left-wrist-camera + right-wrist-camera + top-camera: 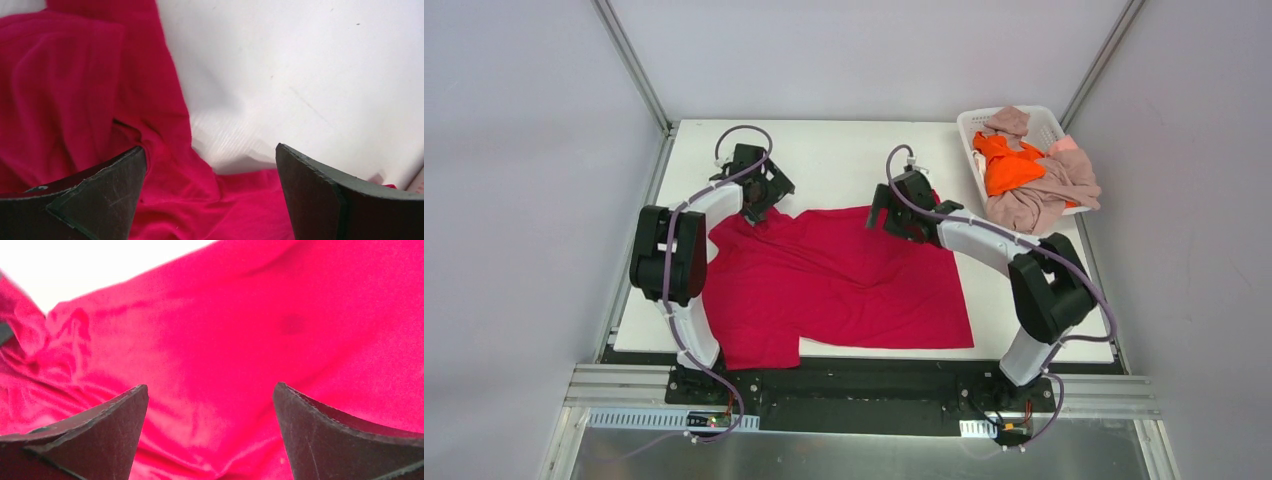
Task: Fold and stack the t-shirts
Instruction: Flatten out the tshirt
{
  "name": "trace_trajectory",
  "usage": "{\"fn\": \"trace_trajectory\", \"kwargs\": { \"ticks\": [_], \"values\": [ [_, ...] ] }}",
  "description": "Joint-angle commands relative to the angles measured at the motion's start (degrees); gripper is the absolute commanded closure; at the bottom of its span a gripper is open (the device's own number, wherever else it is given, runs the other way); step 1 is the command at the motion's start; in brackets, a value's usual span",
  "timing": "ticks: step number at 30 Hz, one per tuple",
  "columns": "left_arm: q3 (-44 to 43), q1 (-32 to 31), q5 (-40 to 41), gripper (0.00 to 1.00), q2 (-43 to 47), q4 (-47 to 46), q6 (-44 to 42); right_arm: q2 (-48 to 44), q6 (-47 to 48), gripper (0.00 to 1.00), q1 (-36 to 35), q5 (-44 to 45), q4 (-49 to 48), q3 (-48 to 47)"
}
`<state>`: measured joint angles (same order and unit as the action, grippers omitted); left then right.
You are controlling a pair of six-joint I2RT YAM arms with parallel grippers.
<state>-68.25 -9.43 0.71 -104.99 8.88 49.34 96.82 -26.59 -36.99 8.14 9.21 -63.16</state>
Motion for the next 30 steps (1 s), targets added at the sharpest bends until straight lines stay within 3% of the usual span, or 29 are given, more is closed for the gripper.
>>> {"fn": "trace_trajectory", "kwargs": {
  "ticks": [1, 12, 18, 24, 27, 30],
  "values": [
    [-6.08, -0.57, -0.62, 0.01, -4.27, 0.61, -1.32, 6.69, 2.65, 0.02, 3.04, 3.31, -0.34, -5.28],
    [-15.84, -0.59, -0.03, 0.01, -10.60, -0.77, -2.74, 13.60, 2.48, 0.05, 5.37, -1.08, -2.25, -3.11],
    [-28.46, -0.59, -3.22, 0.01, -18.90, -3.87, -4.08, 14.37, 2.86, 0.04, 5.54, -0.56, -2.43, -2.39],
    [-49.25, -0.35, -7.43, 0.01, -30.09, 0.23, -7.71, 14.45, 1.80, 0.05, 6.20, -1.24, -2.53, -2.39],
    [-47.94, -0.62, -6.93, 0.01, -26.29, 1.39, -11.63, 13.49, 1.79, 0.04, 6.15, -1.83, -2.84, -2.03],
    [-39.47, -1.37, -4.57, 0.01, -18.10, 1.44, -15.61, 12.64, 1.77, 0.04, 6.17, -1.83, -2.55, -2.31]
  ]
}}
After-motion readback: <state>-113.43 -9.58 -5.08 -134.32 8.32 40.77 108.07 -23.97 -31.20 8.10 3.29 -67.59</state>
